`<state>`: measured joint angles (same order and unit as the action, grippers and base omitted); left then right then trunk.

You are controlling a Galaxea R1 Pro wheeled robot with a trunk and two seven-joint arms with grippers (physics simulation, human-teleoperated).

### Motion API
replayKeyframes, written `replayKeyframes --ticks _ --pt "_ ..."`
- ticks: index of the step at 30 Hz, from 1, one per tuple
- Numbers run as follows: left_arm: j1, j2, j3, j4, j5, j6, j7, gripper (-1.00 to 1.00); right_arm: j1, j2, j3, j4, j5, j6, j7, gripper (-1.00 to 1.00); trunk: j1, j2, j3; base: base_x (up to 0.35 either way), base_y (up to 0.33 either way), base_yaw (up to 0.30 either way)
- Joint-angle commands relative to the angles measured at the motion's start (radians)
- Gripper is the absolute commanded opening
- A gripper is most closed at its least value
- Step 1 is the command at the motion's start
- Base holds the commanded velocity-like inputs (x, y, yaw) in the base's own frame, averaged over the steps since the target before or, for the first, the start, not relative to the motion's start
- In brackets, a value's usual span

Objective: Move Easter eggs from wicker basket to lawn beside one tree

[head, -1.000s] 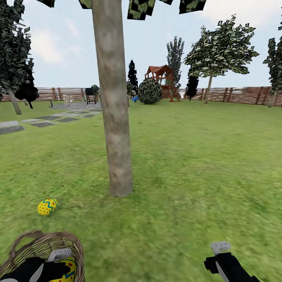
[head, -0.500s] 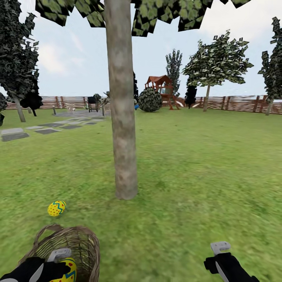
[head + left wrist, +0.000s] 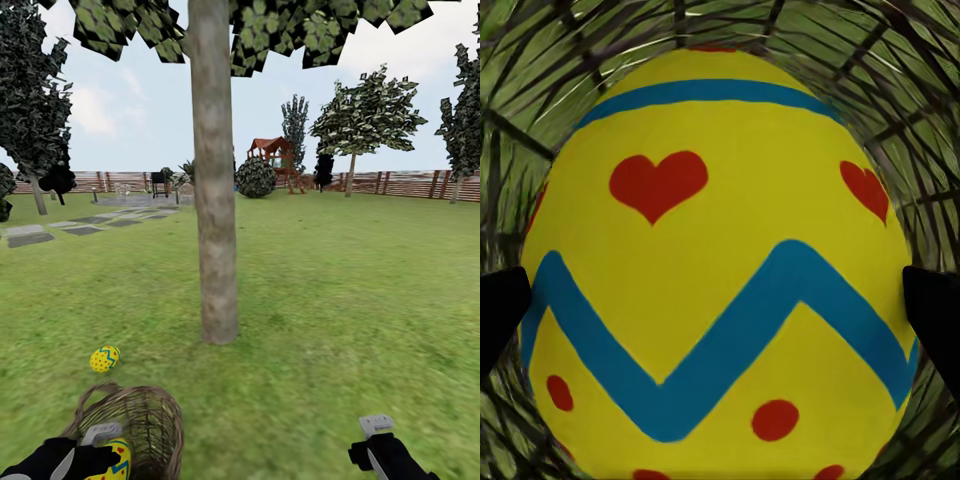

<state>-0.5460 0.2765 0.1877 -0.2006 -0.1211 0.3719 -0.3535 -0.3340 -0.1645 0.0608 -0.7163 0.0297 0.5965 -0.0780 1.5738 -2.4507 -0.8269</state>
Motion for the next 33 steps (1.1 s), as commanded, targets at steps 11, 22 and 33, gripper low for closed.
replayKeyframes --ticks 11,22,33 --pt "0.000 -0.004 0.008 -0.002 -0.012 0.005 -0.006 -1.00 0.000 -0.001 0.005 -0.002 0.004 0.008 -0.003 1.00 -0.043 0.077 0.033 -0.069 0.060 0.000" --pt "0.000 -0.014 0.008 -0.001 -0.012 0.004 -0.002 -1.00 0.000 -0.001 0.006 -0.001 0.004 0.008 -0.003 1.00 -0.085 0.154 0.068 0.000 0.000 0.000" --pt "0.000 -0.014 0.009 -0.002 -0.012 0.004 -0.002 -1.00 0.000 0.001 0.007 0.001 0.004 0.008 -0.003 1.00 -0.127 0.231 0.102 0.000 0.000 0.000"
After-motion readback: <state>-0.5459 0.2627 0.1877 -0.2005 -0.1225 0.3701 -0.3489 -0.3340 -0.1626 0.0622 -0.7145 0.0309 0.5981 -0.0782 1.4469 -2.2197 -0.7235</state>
